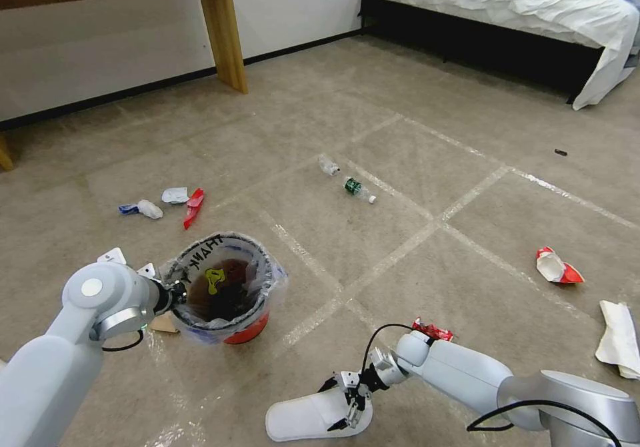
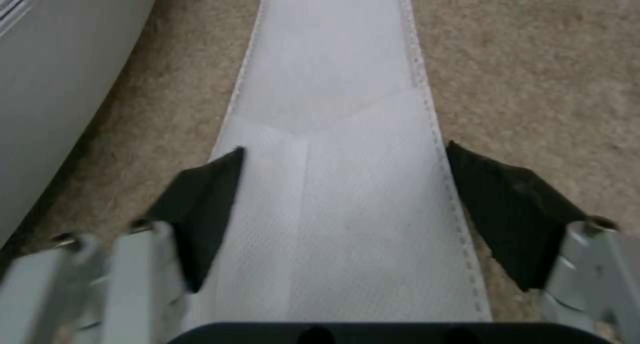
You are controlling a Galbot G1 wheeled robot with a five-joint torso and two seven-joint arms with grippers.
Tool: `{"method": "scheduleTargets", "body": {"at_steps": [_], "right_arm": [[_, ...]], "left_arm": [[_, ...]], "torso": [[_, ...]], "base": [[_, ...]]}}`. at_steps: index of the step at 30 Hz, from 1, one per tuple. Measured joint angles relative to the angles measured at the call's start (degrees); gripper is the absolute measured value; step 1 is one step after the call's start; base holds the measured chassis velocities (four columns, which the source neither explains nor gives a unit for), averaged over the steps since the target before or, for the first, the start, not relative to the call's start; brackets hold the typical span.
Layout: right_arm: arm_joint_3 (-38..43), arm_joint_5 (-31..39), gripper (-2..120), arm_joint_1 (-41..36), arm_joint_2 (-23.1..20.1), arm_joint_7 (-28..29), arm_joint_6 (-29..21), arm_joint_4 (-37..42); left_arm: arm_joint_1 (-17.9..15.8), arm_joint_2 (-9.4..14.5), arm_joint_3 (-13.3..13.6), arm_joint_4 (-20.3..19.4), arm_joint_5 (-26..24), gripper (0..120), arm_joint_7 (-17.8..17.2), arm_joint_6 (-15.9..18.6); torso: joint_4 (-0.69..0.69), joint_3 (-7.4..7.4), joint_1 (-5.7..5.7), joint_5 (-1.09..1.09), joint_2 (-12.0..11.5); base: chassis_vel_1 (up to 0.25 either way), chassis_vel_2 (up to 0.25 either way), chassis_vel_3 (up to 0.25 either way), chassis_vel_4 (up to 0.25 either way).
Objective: Pick up the trash bin and place the garbage on the floor into it.
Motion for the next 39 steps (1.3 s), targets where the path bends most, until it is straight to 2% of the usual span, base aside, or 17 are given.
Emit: {"method": "scheduleTargets", "body": {"at_steps": [1,3,4,6,7,9,10,11,13,15,16,18,19,21,34,37,39], "right_arm": [[0.0,0.0,76,0.0,0.0,0.0,0.0,0.0],[0.11,-0.01,66,0.12,-0.04,0.28,-0.06,-0.08],[0.11,-0.01,66,0.12,-0.04,0.28,-0.06,-0.08],[0.26,-0.02,54,0.23,0.05,0.43,-0.06,-0.36],[0.26,-0.02,54,0.23,0.05,0.43,-0.06,-0.36],[0.32,-0.02,42,0.26,0.13,0.43,-0.06,-0.53],[0.32,-0.02,42,0.26,0.13,0.43,-0.06,-0.53],[0.4,-0.02,36,0.28,0.16,0.45,-0.06,-0.56],[0.43,-0.02,34,0.28,0.16,0.45,-0.07,-0.56],[0.55,-0.05,22,0.25,0.1,0.43,-0.08,-0.46],[0.55,-0.05,22,0.25,0.1,0.43,-0.08,-0.46],[0.56,-0.03,13,0.4,-0.17,0.28,-0.16,-0.09],[0.62,0.25,3,0.77,-0.36,0.01,-0.24,0.06],[0.85,0.59,0,1.13,-0.45,-0.27,-0.28,0.02],[3.67,1.89,0,2.49,-1.19,-0.15,-0.47,1.44],[5.71,2.27,0,3.3,-2.47,0.43,-0.84,3.34],[7.38,2.78,0,4.69,-5.29,1.6,-1.62,6.25]], "left_arm": [[0.0,0.0,0.0,0.0,0.0,0,0.0,0.0],[-0.1,0.0,0.16,0.0,0.27,0,0.06,-0.02],[-0.1,0.0,0.16,0.0,0.27,0,0.06,-0.02],[-0.29,0.03,0.37,-0.03,0.73,0,0.18,-0.07],[-0.29,0.03,0.37,-0.03,0.73,0,0.18,-0.07],[-0.51,0.01,0.63,-0.02,1.09,0,0.28,-0.21],[-0.51,0.01,0.63,-0.02,1.09,0,0.28,-0.21],[-0.58,-0.04,0.73,0.01,1.23,0,0.31,-0.26],[-0.62,-0.07,0.8,0.02,1.28,0,0.31,-0.29],[-0.65,-0.1,1.03,0.08,1.58,0,0.41,-0.34],[-0.65,-0.1,1.03,0.08,1.58,0,0.41,-0.34],[-0.73,-0.17,1.2,0.09,1.94,0,0.47,-0.49],[-0.85,-0.3,1.48,0.08,2.27,0,0.51,-0.66],[-0.99,-0.48,1.72,0.08,2.57,0,0.56,-0.76],[-1.97,-0.45,2.74,0.86,3.11,0,0.67,-0.93],[-2.03,-0.58,2.85,1.1,3.06,0,0.68,-0.95],[-2.01,-0.76,2.87,1.31,3.03,0,0.67,-0.99]], "torso": [[0.0,0.0,0.0,0.0,0.0],[0.0,0.0,0.0,0.01,0.0],[0.0,0.0,0.0,0.01,0.0],[0.01,0.0,0.0,0.01,0.0],[0.01,0.0,0.0,0.01,0.0],[0.0,0.0,0.0,-0.01,0.0],[0.0,0.0,0.0,-0.01,0.0],[0.0,0.01,0.0,0.0,0.0],[0.01,0.01,0.0,0.0,0.0],[0.01,0.01,0.0,-0.01,0.0],[0.01,0.01,0.0,-0.01,0.0],[0.01,0.02,0.0,-0.01,0.0],[0.0,0.02,0.0,-0.01,0.0],[0.0,0.02,0.01,-0.01,0.0],[0.0,0.01,0.01,0.0,0.0],[0.01,0.01,0.0,0.01,0.0],[0.01,0.01,0.01,0.01,0.0]], "base": [[0.0,0.0,0.0,0.0],[0.0,0.0,0.0,0.0],[0.0,0.0,0.0,0.0],[0.0,0.0,0.0,0.0],[0.0,0.0,0.0,0.0],[0.0,0.0,0.0,0.0],[0.0,0.0,0.0,0.0],[0.0,0.0,0.0,0.0],[0.0,0.0,0.0,0.0],[0.0,0.0,0.0,0.0],[0.0,0.0,0.0,0.0],[0.0,0.0,0.0,0.0],[0.0,0.0,0.0,0.0],[0.0,0.0,0.0,0.0],[0.0,0.0,0.0,0.0],[0.0,0.0,0.0,0.0],[0.0,0.0,0.0,0.0]]}}
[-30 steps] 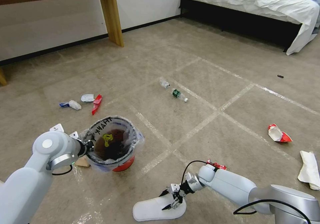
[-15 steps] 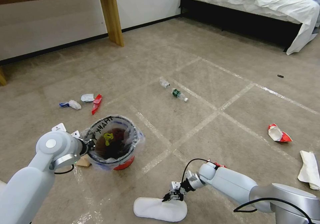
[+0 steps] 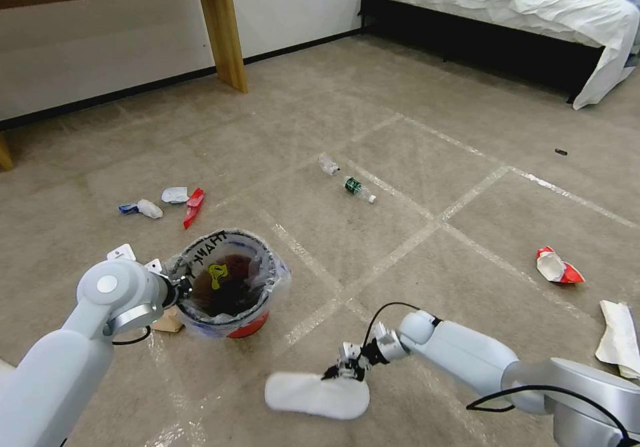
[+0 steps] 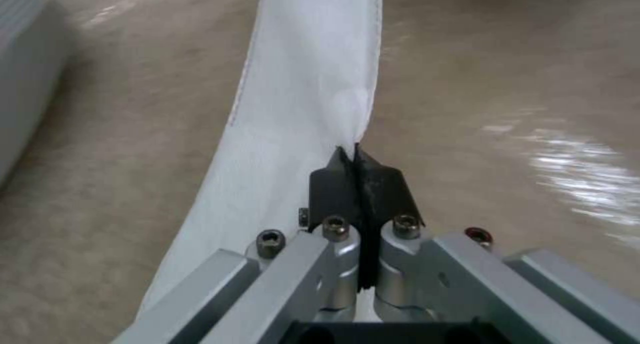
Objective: Pick up the trash bin and place the garbage on the floor into it.
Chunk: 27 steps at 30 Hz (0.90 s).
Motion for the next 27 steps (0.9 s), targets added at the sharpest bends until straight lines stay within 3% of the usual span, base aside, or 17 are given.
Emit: {"method": "scheduleTargets", "body": {"at_steps": [5,8,23,27], "right_arm": [[3.41,1.8,0,2.43,-5.3,1.84,-1.13,4.68],[5.11,1.94,0,2.45,-6.4,2.22,-1.33,5.8],[37.02,3.83,0,-10.23,-20.32,10.87,-3.26,26.8],[40.01,5.84,0,-11.11,-22.0,12.85,-3.0,30.54]], "left_arm": [[-0.23,-0.06,0.2,0.14,-0.17,0,-0.01,-0.17],[-0.32,-0.07,0.22,0.14,-0.24,0,-0.01,-0.18],[-0.02,-0.2,0.06,-0.31,-1.12,0,-0.04,-0.36],[-0.09,0.17,-0.29,-0.68,-1.56,0,-0.14,-0.49]], "torso": [[-0.01,0.0,0.0,-0.01,0.0],[-0.01,-0.01,0.0,-0.01,0.0],[-0.03,0.0,0.0,0.0,0.0],[-0.05,-0.01,0.0,-0.04,0.0]], "base": [[0.0,0.0,0.0,0.0],[0.0,0.0,0.0,0.0],[0.0,0.0,0.0,0.0],[0.0,0.0,0.0,0.0]]}}
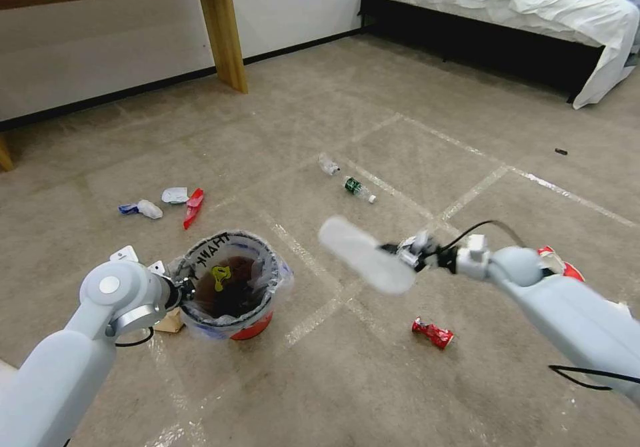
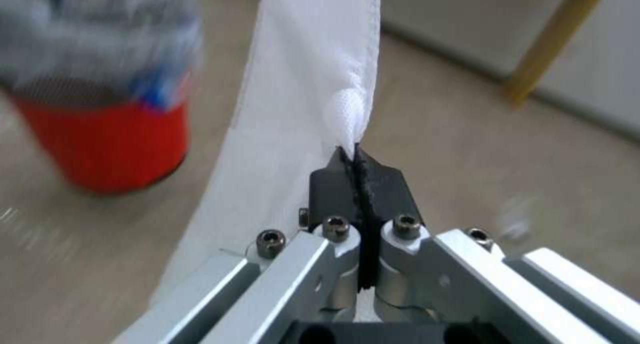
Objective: Pick up the trash bin and place the garbage on the floor into it.
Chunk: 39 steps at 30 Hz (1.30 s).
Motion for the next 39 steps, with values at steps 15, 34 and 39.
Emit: {"method": "scheduleTargets", "body": {"at_steps": [15,34,39], "right_arm": [[0.86,18.62,0,6.36,6.49,13.74,0.09,11.81],[-10.82,17.9,0,14.63,33.89,18.21,-1.77,5.96],[-14.07,16.79,0,15.93,37.5,17.13,-1.43,2.76]], "left_arm": [[0.34,1.71,-1.37,-1.19,-1.96,0,-0.51,-0.57],[-0.88,-0.61,0.11,-0.68,-2.29,0,-0.61,-0.84],[-0.93,-0.42,0.09,-0.81,-2.53,0,-0.73,-0.93]], "torso": [[0.07,0.01,0.0,0.02,0.0],[0.06,0.02,0.0,0.01,0.0],[0.06,0.01,0.0,0.01,0.0]], "base": [[0.0,0.0,0.0,0.0],[0.0,0.0,0.0,0.0],[0.0,0.0,0.0,0.0]]}}
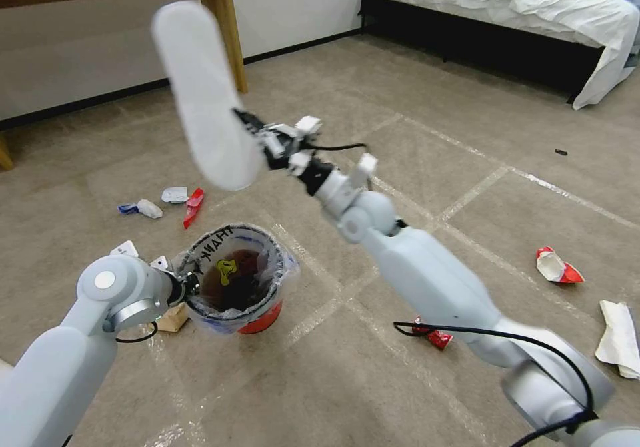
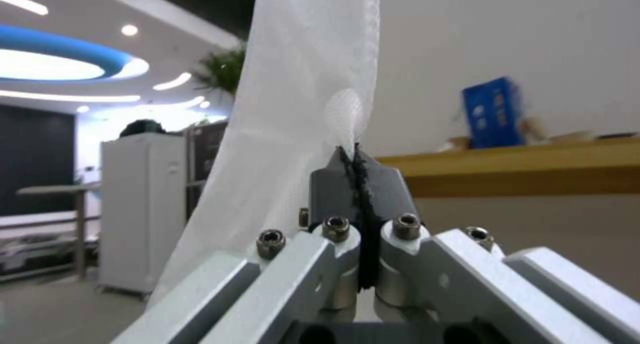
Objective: Pick up the trash bin and place the garbage on the floor into it.
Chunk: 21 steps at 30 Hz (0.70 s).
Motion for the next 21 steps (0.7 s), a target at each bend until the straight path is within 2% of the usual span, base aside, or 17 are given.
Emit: {"method": "scheduleTargets", "body": {"at_steps": [5,9,21], "right_arm": [[-2.62,-2.77,0,-1.41,3.26,-0.79,0.59,-3.06],[-3.32,-4.49,0,-3.51,3.95,-1.45,0.94,-4.17],[-3.68,-6.37,0,-5.98,2.27,-2.79,1.5,-4.6]], "left_arm": [[0.3,0.27,-0.34,-0.67,-0.6,0,-0.58,-0.15],[0.57,1.2,-0.94,-1.26,-1.42,0,-0.96,-0.19],[1.14,2.81,-2.02,-1.83,-2.3,0,-1.25,-0.18]], "torso": [[0.0,0.0,0.0,0.01,0.0],[-0.01,-0.01,0.0,0.01,0.0],[-0.01,-0.01,-0.01,0.01,0.0]], "base": [[0.0,0.0,0.0,0.0],[0.0,0.0,0.0,0.0],[0.0,0.0,0.0,0.0]]}}
